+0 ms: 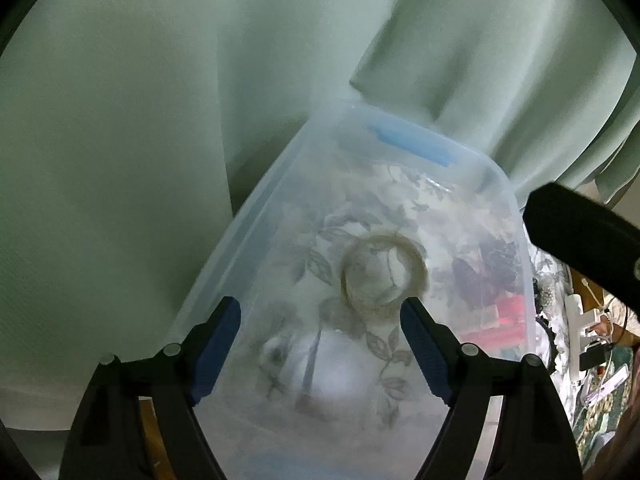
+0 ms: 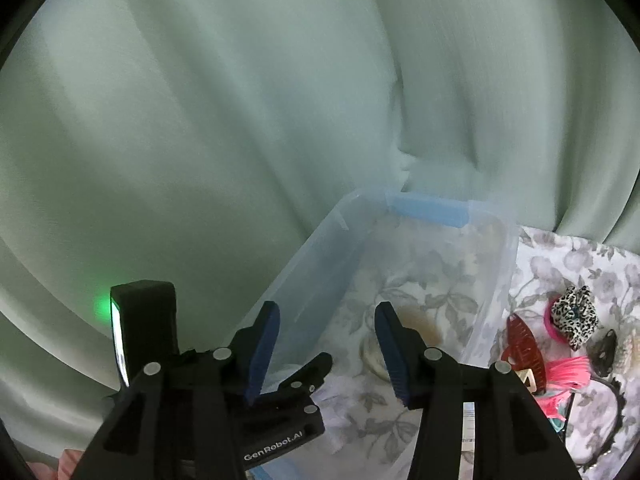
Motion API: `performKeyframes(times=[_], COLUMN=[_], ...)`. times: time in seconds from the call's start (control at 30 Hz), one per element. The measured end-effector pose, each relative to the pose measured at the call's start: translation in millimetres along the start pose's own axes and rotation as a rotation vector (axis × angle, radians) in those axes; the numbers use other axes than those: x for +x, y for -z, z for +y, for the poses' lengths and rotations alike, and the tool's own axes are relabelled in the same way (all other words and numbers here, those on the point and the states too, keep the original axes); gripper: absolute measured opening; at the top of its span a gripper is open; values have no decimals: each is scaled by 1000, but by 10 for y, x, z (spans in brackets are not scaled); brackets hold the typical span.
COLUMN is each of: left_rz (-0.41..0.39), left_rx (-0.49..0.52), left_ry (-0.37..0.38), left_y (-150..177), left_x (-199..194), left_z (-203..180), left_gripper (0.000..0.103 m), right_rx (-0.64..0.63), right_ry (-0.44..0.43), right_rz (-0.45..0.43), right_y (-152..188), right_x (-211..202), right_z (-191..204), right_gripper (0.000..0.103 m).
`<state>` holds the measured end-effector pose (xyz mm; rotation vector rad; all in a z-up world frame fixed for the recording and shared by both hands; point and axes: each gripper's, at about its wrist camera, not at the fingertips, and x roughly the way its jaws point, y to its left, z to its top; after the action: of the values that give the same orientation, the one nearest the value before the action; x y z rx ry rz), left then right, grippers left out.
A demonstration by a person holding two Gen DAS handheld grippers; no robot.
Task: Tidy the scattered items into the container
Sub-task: 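Release the paper into the clear bin with the left tool while the right tool drops the tape roll in, then move both open tools back over the remaining items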
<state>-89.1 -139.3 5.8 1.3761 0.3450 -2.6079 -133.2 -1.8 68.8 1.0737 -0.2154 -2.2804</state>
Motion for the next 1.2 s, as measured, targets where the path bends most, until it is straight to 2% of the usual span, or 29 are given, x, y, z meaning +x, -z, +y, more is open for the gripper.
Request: performKeyframes(times=[0.4, 0.93, 1.2], left_rz=[-24, -55, -107], left_rx=[14, -1, 39], left_ry=[-19, 5, 30], left_y=[75, 160, 181], left_x=[-247, -422, -633], left_z=[18, -95, -370], left_gripper=[83, 83, 83], right_rx=[20, 55, 105], right_ry=[3, -4, 9], right_rz=[-23, -63, -104], right_y=[42, 195, 288], right_x=[-67, -371, -647], right_z=[17, -8, -183], right_gripper=[54, 54, 54])
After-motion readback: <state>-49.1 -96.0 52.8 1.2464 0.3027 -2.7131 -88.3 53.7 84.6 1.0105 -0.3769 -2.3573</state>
